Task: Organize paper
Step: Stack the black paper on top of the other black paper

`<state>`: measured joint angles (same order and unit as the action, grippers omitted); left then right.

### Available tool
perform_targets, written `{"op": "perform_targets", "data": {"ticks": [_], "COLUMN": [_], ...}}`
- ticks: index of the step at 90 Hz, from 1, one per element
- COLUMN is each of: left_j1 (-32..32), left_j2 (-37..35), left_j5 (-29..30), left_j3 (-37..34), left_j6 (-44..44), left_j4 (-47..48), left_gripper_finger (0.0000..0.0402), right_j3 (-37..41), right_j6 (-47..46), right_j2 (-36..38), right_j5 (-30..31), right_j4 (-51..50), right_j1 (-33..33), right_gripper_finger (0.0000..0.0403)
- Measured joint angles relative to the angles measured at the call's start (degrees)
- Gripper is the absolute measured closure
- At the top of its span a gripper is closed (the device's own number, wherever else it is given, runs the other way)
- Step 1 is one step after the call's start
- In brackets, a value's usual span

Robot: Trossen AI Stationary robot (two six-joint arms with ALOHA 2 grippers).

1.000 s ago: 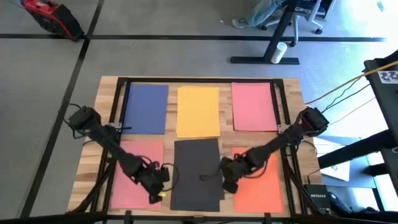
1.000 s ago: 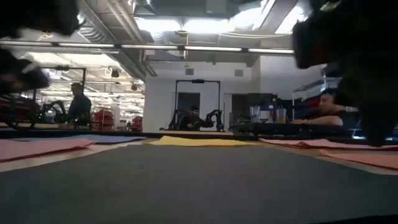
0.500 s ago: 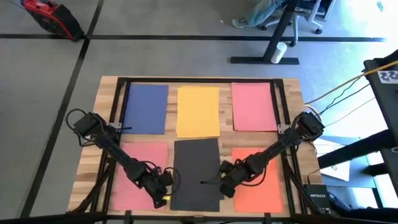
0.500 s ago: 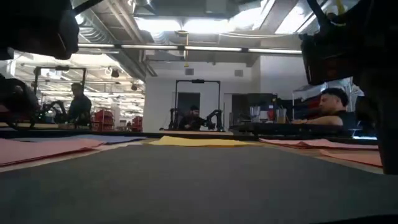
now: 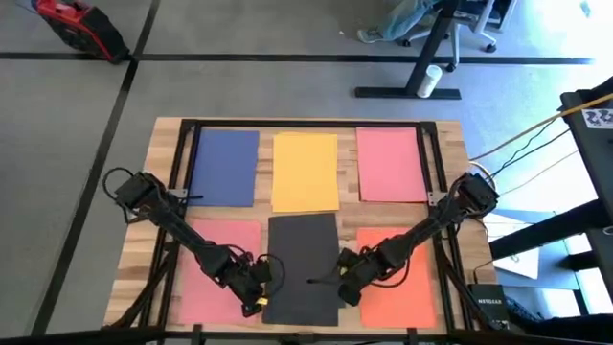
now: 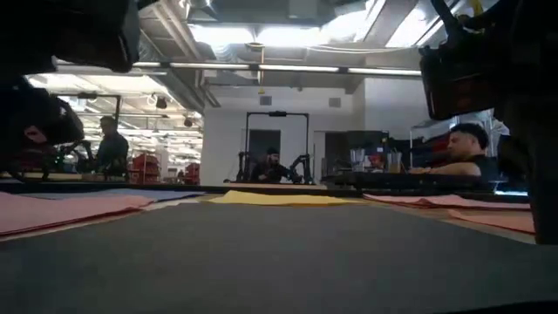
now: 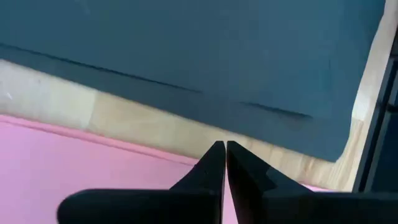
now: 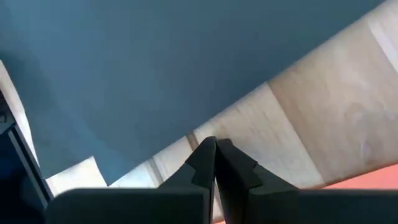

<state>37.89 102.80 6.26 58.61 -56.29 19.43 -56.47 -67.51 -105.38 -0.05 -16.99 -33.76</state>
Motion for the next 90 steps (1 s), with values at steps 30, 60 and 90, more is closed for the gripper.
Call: {"op": "perform_targets", "data": {"ticks": [30,60,90], "left_j1": [-0.92,-2.19,-2.29], "left_j2": [1.88,2.23,2.19], "left_j5": [-0.54,0.02,1.84], "left_j3": [0.02,0.04,0.04], "left_j6": [0.61,1.80,2.78], "left_j4": [-0.93,-3.11,-2.87], "left_gripper_finger": [0.0402,0.0402,0.0402], "right_j3": [0.02,0.15,0.11], "right_j6": [0.07,0.44,1.98], "right_j2": [-0.02,-0.26,0.12], "right_j5": [0.35,0.68,0.50], "right_j4": [0.53,4.33,3.49], "right_j1": [0.00,0.09,0.07], "right_gripper_finger": [0.0403,0.0403,0.0403]}}
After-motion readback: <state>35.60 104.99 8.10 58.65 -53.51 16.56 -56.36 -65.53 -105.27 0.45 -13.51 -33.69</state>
